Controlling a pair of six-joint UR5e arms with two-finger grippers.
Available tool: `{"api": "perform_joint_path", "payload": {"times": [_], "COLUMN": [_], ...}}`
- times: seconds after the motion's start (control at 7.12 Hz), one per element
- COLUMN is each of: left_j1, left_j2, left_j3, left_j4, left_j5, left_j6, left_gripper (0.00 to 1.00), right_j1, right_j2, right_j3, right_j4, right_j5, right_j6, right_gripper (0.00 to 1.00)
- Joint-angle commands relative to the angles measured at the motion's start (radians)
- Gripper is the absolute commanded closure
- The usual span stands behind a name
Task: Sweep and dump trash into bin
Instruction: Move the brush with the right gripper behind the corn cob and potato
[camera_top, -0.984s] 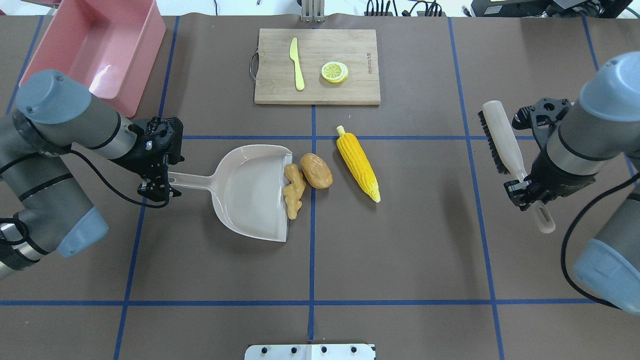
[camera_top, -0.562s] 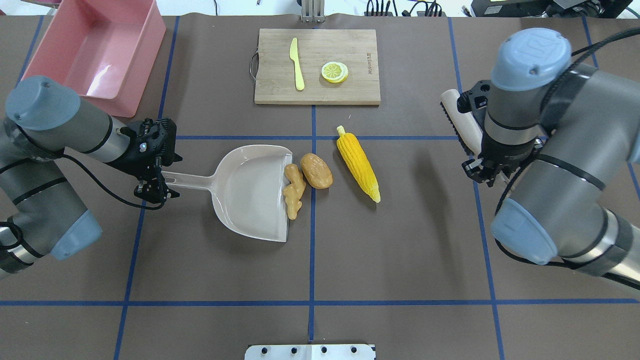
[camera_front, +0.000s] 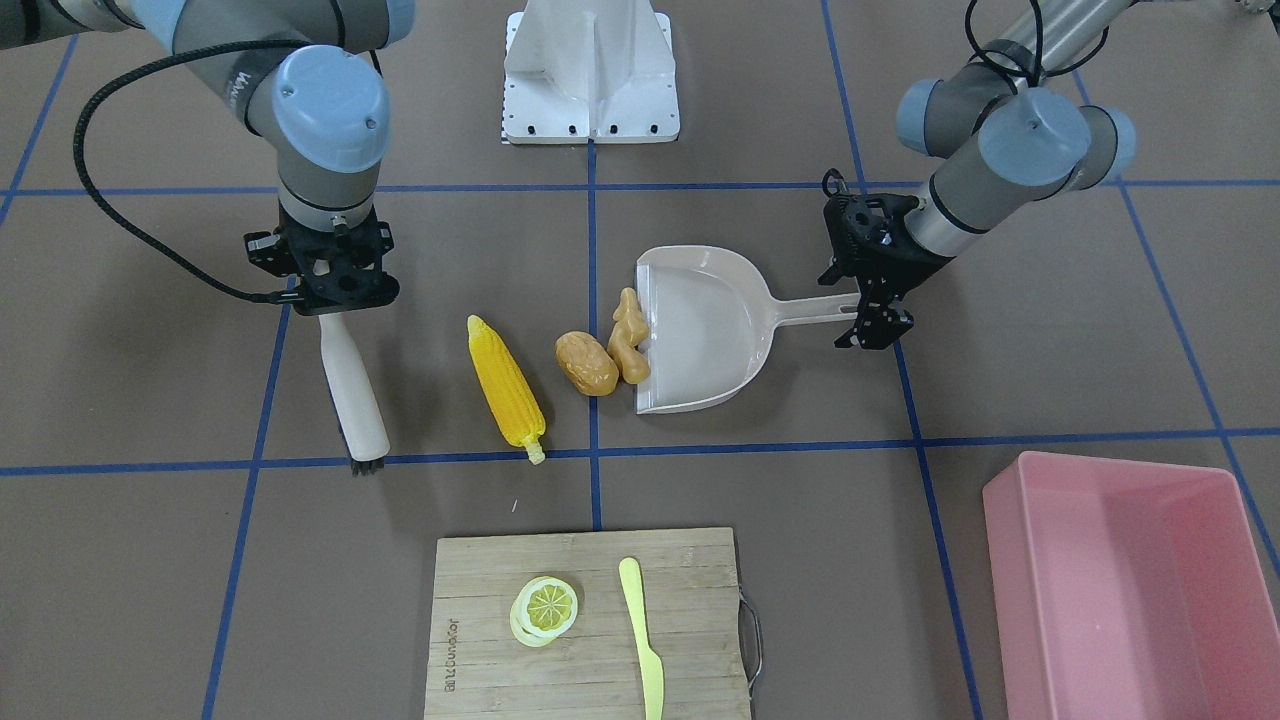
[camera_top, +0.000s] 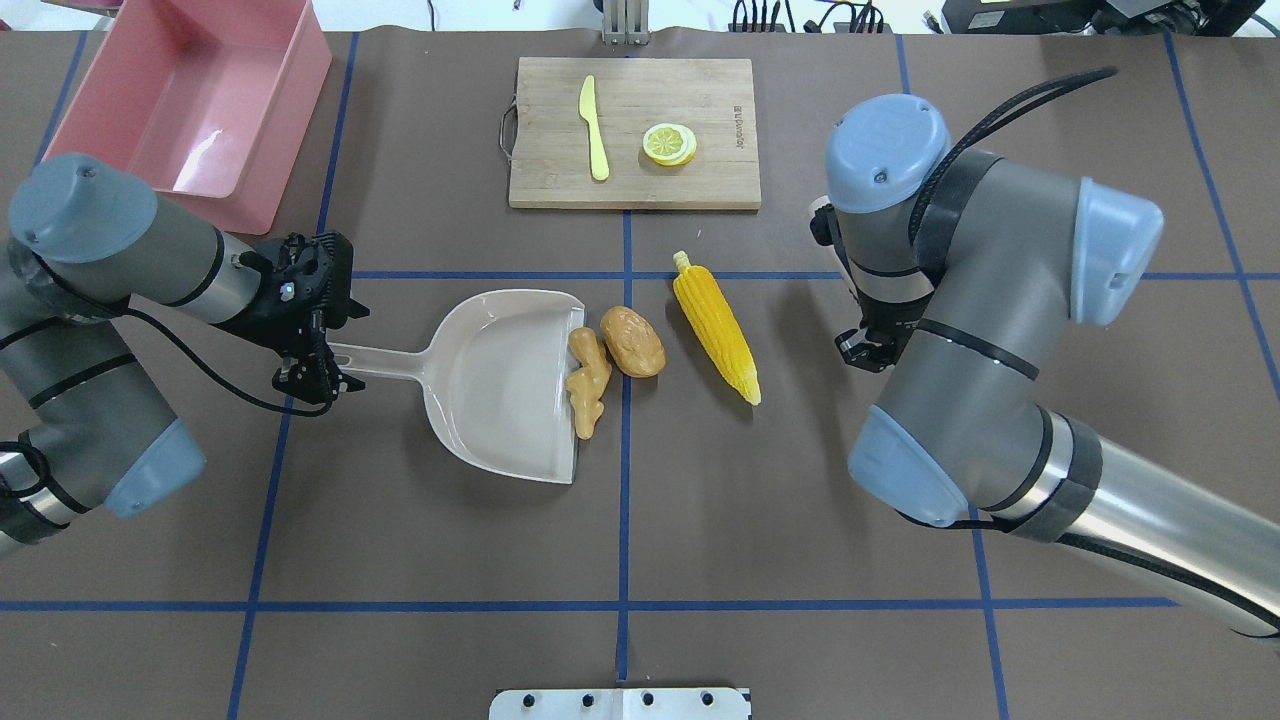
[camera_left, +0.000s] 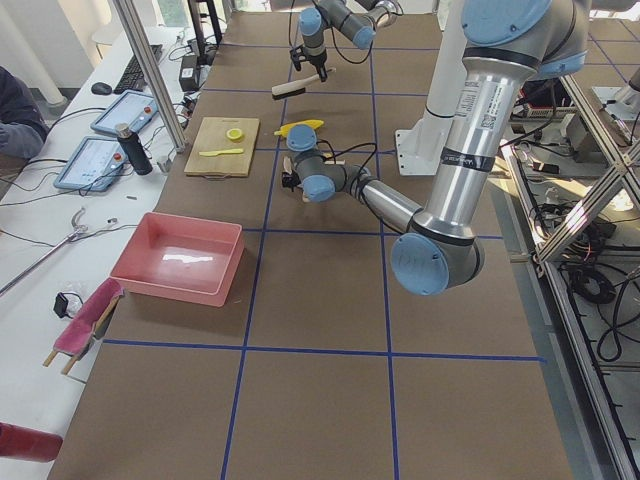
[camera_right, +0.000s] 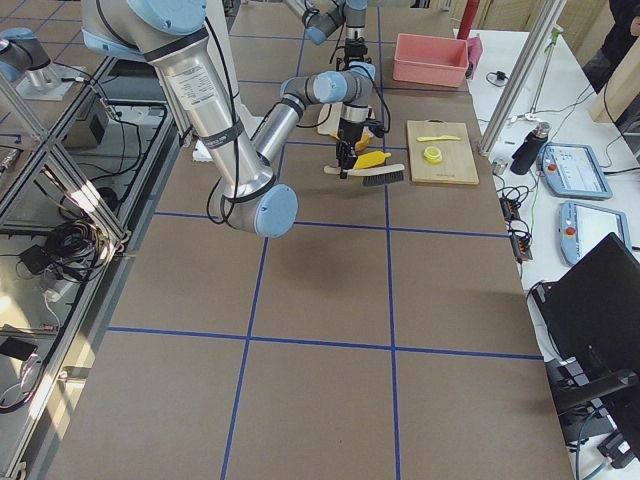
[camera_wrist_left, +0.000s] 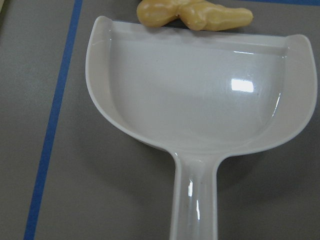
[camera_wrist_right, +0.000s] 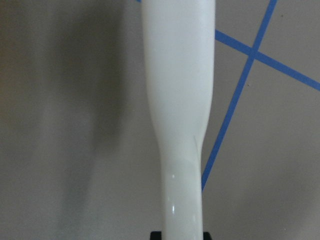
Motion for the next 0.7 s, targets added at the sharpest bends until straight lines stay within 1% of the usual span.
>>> {"api": "perform_joint_path", "payload": {"times": [0.0,0.28,0.42,0.56], "left_j1": [0.002,0.004,0.004,0.004], "left_j2": [0.005,0.014,0.029,0.034], "left_j3": [0.006,0.016,0.021,0.023], "left_j4": [-0.014,-0.025,-0.057,-0.066], "left_j5": [0.0,0.0,0.0,0.0], "left_j6": [-0.002,-0.001,-0.001,-0.001], "left_gripper": [0.13,0.15,0.15,0.15], "right_j1": [-0.062,-0.08,-0.103,-0.125], "right_j2": [0.035,0.073,0.091,0.091], "right_j3": [-0.061,-0.148,-0.185,-0.189], "right_j4": [0.026,0.11,0.139,0.164], "right_j5": [-0.034,-0.044,-0.044,-0.044], "right_j6": [0.07,0.098,0.11,0.12], "right_gripper": [1.0,1.0,1.0,1.0]}}
